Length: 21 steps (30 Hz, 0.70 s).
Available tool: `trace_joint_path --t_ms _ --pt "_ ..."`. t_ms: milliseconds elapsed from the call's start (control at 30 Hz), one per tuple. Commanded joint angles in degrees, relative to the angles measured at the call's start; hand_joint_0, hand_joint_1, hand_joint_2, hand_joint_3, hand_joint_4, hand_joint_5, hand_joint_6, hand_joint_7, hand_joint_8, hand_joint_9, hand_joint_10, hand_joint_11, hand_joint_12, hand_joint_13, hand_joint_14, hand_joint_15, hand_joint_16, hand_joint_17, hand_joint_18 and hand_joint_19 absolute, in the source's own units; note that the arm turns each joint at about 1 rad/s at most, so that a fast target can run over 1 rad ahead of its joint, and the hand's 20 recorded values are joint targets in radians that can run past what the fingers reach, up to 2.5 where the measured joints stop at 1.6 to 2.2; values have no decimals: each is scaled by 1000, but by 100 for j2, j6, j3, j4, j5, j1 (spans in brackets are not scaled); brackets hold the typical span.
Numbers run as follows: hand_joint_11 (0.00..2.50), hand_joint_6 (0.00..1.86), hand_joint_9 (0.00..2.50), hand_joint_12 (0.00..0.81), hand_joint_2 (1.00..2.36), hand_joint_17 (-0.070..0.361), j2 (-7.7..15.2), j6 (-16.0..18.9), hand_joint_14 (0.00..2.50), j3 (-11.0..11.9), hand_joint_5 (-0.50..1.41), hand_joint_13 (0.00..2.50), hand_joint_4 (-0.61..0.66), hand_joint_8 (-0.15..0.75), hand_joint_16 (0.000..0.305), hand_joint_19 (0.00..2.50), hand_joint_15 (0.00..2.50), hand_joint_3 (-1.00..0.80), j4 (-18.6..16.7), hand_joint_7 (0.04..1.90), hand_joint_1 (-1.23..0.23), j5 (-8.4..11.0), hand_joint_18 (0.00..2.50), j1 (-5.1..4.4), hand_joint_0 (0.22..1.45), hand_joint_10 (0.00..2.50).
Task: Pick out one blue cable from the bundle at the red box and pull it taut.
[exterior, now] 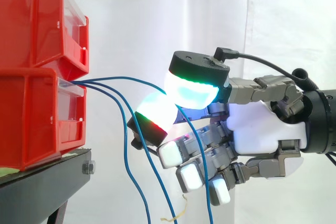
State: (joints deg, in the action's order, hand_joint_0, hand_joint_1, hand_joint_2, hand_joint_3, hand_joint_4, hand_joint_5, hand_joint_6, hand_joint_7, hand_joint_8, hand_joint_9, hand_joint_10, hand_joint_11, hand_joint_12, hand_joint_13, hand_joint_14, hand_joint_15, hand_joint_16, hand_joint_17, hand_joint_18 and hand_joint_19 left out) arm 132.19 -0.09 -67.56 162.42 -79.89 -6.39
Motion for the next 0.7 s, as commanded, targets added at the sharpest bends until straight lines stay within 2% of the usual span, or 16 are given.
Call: trace_joint_path --t_ms 0,333,433,567,667 --pt "164 887 994 443 1111 158 0 0 10 -3 -64 991 -101 314 70 489 282 -77 0 1137 -690 -1 1094 -2 569 7" --pt "206 885 935 453 1118 155 -79 -18 11 -3 -65 947 -73 324 69 536 345 -90 44 1155 -669 -1 1014 -2 567 6" --pt "216 883 934 455 1112 154 -141 -26 11 -3 -63 945 -73 323 68 541 343 -89 264 1155 -666 -1 997 -2 569 7" --pt "222 882 931 455 1121 154 -343 -106 12 -3 -63 936 -72 323 68 543 350 -91 1037 1170 -662 -36 984 -2 567 7" --pt "225 882 927 456 1125 154 -387 -114 12 -3 -62 932 -72 325 68 543 353 -94 1213 1162 -661 -45 978 7 566 8"
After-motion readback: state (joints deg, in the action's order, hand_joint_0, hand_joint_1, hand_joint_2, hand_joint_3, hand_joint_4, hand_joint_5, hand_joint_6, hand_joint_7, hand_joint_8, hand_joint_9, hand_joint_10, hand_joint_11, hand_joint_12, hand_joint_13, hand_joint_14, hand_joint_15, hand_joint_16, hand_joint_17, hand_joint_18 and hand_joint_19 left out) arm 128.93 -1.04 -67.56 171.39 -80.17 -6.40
